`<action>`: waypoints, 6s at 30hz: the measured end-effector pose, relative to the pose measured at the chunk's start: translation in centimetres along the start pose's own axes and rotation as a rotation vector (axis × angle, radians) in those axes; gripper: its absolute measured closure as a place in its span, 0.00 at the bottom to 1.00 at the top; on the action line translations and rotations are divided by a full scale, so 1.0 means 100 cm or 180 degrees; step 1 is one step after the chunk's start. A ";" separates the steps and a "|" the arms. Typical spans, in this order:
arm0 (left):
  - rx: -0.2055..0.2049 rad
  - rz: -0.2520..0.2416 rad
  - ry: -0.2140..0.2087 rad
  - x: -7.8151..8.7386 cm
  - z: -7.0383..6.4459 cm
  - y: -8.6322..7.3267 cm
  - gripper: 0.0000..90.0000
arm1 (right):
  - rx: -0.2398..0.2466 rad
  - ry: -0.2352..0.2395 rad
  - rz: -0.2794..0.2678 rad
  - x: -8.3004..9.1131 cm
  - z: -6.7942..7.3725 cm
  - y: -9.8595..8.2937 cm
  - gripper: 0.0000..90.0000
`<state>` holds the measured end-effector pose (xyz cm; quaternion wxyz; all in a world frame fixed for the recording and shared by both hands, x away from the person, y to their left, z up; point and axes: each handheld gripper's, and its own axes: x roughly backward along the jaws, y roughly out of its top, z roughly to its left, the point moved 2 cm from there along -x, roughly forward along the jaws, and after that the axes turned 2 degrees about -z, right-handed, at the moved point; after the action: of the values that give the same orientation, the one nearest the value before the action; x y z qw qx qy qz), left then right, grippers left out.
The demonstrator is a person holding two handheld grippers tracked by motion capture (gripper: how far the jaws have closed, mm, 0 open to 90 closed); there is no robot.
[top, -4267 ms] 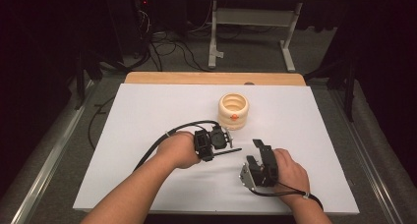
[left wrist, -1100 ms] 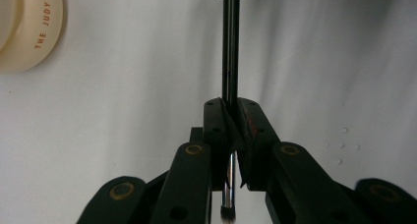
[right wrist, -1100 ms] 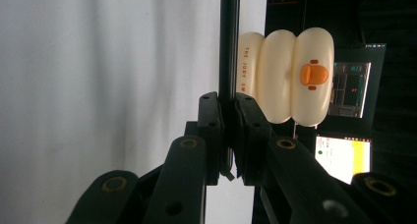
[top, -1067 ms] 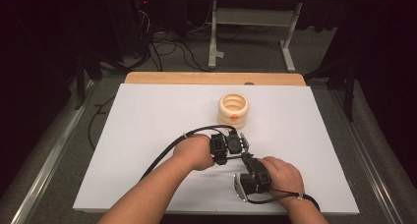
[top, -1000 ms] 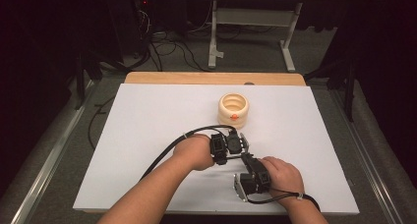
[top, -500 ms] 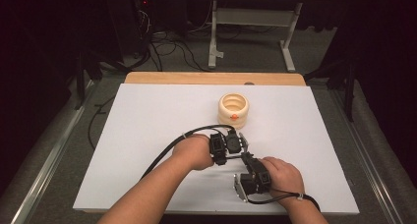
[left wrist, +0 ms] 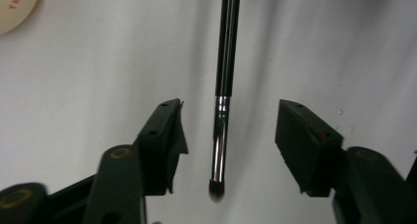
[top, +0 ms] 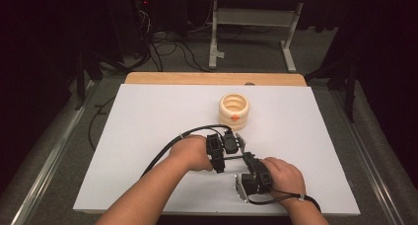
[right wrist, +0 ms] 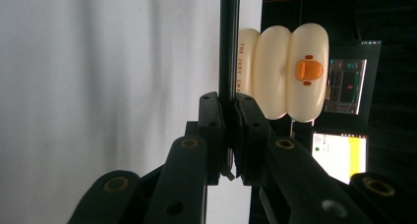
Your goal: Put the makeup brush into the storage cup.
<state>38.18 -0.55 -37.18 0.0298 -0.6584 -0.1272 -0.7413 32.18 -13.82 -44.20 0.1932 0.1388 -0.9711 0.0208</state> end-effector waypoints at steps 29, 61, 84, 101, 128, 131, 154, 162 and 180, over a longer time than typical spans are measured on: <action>0.0457 0.0001 0.0036 -0.001 0.024 -0.053 0.16 | -0.0135 0.0022 0.0170 0.000 0.003 -0.018 0.95; 0.1174 -0.0585 0.0060 -0.031 0.031 -0.103 0.01 | -0.0267 0.0051 0.0170 0.002 0.004 -0.026 0.95; 0.1722 -0.1679 0.0317 -0.043 0.029 -0.126 0.01 | -0.0377 0.0074 0.0230 0.002 0.005 -0.026 0.95; 0.1817 -0.2454 0.0572 -0.051 0.021 -0.137 0.00 | -0.0433 0.0090 0.0203 0.000 0.005 -0.026 0.95; 0.1950 -0.2839 0.0623 -0.057 0.020 -0.147 0.02 | -0.1218 0.0287 0.0256 -0.010 0.005 -0.036 0.95; 0.1922 -0.2844 0.0657 -0.058 0.018 -0.146 0.02 | -0.1419 0.0322 0.0227 -0.010 0.004 -0.040 0.95; 0.1881 -0.2860 0.0640 -0.057 0.017 -0.146 0.02 | -0.2843 0.0685 -0.0051 -0.011 -0.004 -0.056 0.95; 0.1881 -0.2871 0.0632 -0.057 0.017 -0.146 0.02 | -0.3135 0.0738 -0.0194 -0.011 -0.006 -0.058 0.95; 0.1857 -0.2945 0.0693 -0.055 0.016 -0.146 0.03 | -0.3494 0.0873 -0.0408 -0.013 -0.006 -0.058 0.95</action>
<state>37.41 13.21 -44.61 -0.1047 -0.4180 -0.5990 -0.6749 35.16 -18.97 -44.23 0.3622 0.0728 -0.7952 -0.4808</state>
